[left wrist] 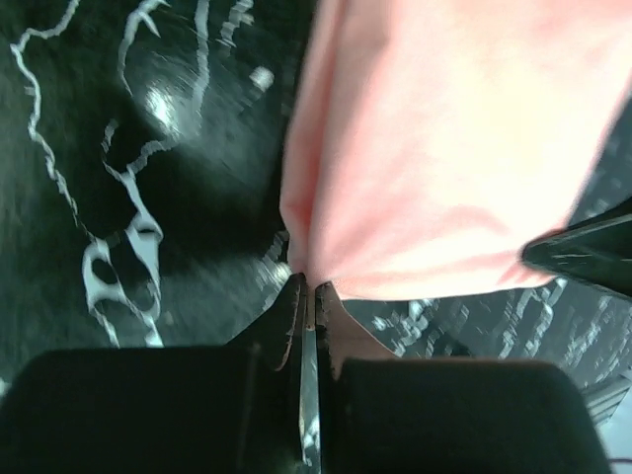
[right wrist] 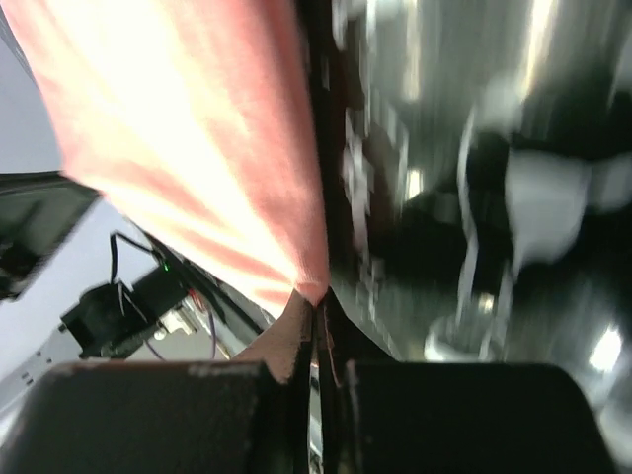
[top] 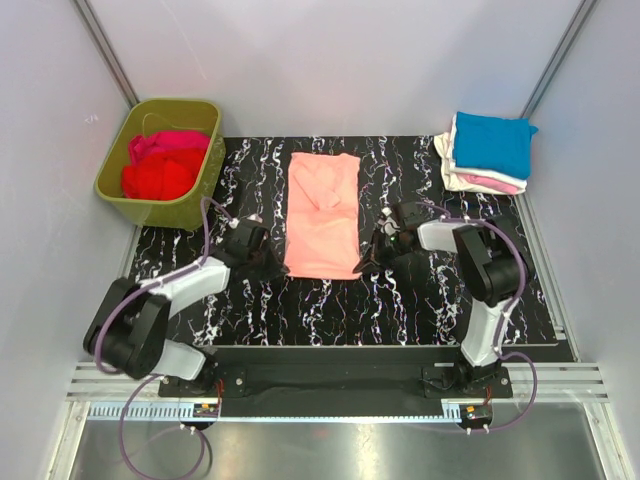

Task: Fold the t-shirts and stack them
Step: Fold the tshirt

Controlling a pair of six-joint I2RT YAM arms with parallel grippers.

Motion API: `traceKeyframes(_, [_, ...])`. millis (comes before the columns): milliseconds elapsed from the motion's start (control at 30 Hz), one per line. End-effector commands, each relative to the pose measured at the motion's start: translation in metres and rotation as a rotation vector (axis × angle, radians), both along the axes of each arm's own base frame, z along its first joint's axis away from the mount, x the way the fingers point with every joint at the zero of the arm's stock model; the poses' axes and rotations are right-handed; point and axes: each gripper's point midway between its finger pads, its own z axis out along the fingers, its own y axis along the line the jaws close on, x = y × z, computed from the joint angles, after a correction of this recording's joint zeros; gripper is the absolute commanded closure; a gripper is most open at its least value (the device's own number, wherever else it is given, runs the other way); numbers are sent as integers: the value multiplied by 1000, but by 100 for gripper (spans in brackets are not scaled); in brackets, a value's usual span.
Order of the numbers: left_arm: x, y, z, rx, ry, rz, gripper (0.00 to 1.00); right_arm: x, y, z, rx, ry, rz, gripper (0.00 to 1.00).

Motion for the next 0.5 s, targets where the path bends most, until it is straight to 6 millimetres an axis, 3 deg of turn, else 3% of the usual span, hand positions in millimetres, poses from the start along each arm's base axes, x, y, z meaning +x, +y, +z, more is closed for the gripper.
traceKeyframes(0, [-2, 2, 50, 17, -140, 10, 100, -31, -5, 23, -9, -5, 19, 100])
traceKeyframes(33, [-9, 8, 51, 49, -132, 25, 100, -37, -2, 39, -1, -38, 26, 100])
traceKeyframes(100, [-23, 1, 72, 21, -167, 6, 100, -56, -3, 44, -48, -31, 32, 100])
traceKeyframes(133, [-34, 3, 72, 34, -142, 1, 100, -63, -1, 59, -50, -63, 35, 100])
traceKeyframes(167, [-43, -2, 88, 8, -169, -8, 100, -79, 1, 60, -97, -36, 41, 100])
traceKeyframes(200, [-49, -2, 94, 6, -173, -11, 100, -86, 2, 65, -106, -49, 52, 100])
traceKeyframes(233, [-59, 3, 94, 29, -153, -10, 100, -93, 5, 83, -85, -68, 36, 100])
traceKeyframes(267, [-67, -1, 105, 12, -161, -20, 100, -105, 4, 85, -98, -62, 35, 100])
traceKeyframes(300, [-73, 1, 116, -8, -181, -20, 100, -115, 2, 90, -100, -49, 27, 100])
traceKeyframes(333, [-81, 6, 121, 4, -167, -22, 100, -122, 2, 107, -74, -71, 5, 100])
traceKeyframes(467, [-99, 16, 142, -14, -167, -20, 100, -147, -15, 127, -93, -71, -32, 100])
